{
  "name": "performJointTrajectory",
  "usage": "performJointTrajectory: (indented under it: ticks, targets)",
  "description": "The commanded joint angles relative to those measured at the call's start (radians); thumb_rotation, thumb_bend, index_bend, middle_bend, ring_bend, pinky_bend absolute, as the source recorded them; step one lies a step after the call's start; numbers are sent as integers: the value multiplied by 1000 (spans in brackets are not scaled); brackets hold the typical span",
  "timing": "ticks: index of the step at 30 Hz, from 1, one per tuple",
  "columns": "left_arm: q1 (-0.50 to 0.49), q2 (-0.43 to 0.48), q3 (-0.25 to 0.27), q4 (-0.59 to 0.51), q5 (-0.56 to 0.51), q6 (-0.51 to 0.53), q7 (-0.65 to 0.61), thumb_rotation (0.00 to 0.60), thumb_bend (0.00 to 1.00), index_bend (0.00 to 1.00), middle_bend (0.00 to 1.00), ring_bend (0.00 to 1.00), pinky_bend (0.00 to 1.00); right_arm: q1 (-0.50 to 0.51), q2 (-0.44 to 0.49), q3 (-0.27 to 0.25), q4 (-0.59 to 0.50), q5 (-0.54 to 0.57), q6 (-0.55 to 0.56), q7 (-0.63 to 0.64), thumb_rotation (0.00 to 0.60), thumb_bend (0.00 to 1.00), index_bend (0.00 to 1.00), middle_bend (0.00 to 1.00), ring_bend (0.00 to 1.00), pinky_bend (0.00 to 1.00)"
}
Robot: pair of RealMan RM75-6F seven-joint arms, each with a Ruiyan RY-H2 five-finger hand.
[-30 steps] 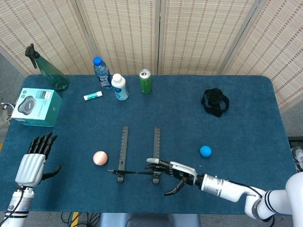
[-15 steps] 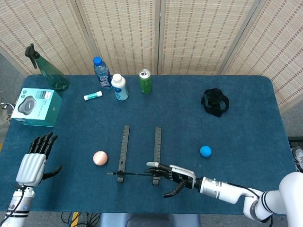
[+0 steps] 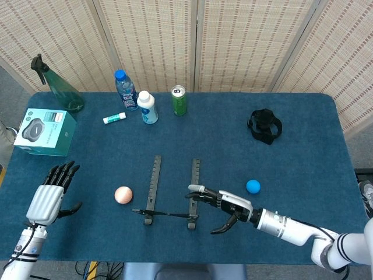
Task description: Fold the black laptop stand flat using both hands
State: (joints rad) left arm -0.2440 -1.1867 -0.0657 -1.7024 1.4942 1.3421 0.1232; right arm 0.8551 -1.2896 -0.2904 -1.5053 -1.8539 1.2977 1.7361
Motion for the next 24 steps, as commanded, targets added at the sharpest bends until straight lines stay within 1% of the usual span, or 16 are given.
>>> performJointTrajectory:
  ticks: [1,6,12,16,24]
  targets:
    - [-36,5,2,18,33,-42,-48,600,187,156,0,0,0,-5,111,35,-85,36,39,-82,600,0,0,146,0,0]
    - [-104,12,17,26,89,-130,-151,600,187,170,11,0,0,-16,217,56,-157,82,33,-139,600,0,0,146,0,0]
    - [-184,0,32,39,130,-228,-255,600,188,179,22,12,0,-35,285,71,-200,109,12,-169,600,0,0,146,0,0]
    - [-229,-24,41,55,150,-274,-311,600,188,204,27,13,0,-47,297,82,-210,114,-1,-164,600,0,0,146,0,0]
    - [-293,-75,61,90,177,-328,-391,600,187,242,32,13,0,-65,296,97,-214,108,-33,-162,600,0,0,146,0,0]
